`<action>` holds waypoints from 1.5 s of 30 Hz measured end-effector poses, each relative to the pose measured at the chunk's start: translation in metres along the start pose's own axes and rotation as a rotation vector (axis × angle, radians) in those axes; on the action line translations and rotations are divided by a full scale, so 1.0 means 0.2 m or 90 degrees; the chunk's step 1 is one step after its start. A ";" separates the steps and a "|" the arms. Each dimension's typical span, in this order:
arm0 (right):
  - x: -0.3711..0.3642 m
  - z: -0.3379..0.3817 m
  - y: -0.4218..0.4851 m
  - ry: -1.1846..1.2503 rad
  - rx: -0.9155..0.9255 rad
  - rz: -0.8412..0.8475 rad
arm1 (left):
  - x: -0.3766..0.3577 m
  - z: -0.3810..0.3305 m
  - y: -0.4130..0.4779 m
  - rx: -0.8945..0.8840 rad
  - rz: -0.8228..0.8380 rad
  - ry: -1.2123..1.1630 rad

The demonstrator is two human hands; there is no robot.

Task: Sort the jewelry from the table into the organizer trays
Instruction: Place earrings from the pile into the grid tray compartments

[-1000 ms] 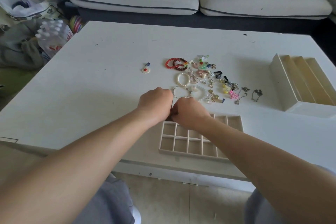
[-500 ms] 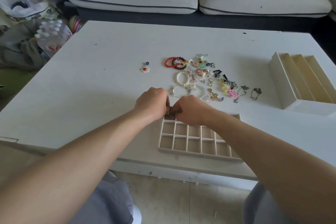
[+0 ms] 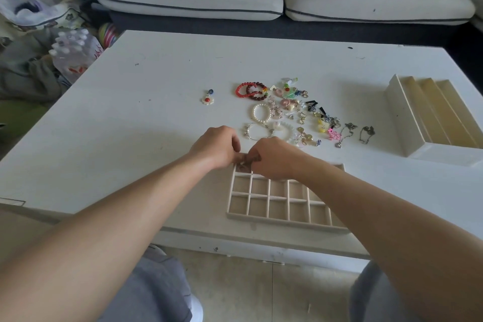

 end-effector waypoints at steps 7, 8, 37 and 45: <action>0.01 0.01 -0.01 0.015 0.014 0.022 | -0.01 -0.02 0.01 0.001 -0.012 0.089; 0.01 0.01 -0.01 0.025 0.016 0.022 | -0.01 -0.02 0.01 0.002 -0.010 0.094; 0.38 -0.74 0.48 0.100 -0.209 -0.306 | 0.04 -0.40 0.45 -0.065 -0.140 -0.312; 0.35 -0.71 0.58 0.006 -0.181 -0.295 | 0.06 -0.33 0.49 -0.023 -0.168 -0.373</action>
Point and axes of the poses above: each hand's wrist, its own y-axis towards the middle knuckle, its own x-axis out of the back of the hand, z = x × y, the point moved 4 cm from there along y, towards the middle knuckle, and after that the axes turned 6 degrees about -y, right-handed, at the moved point
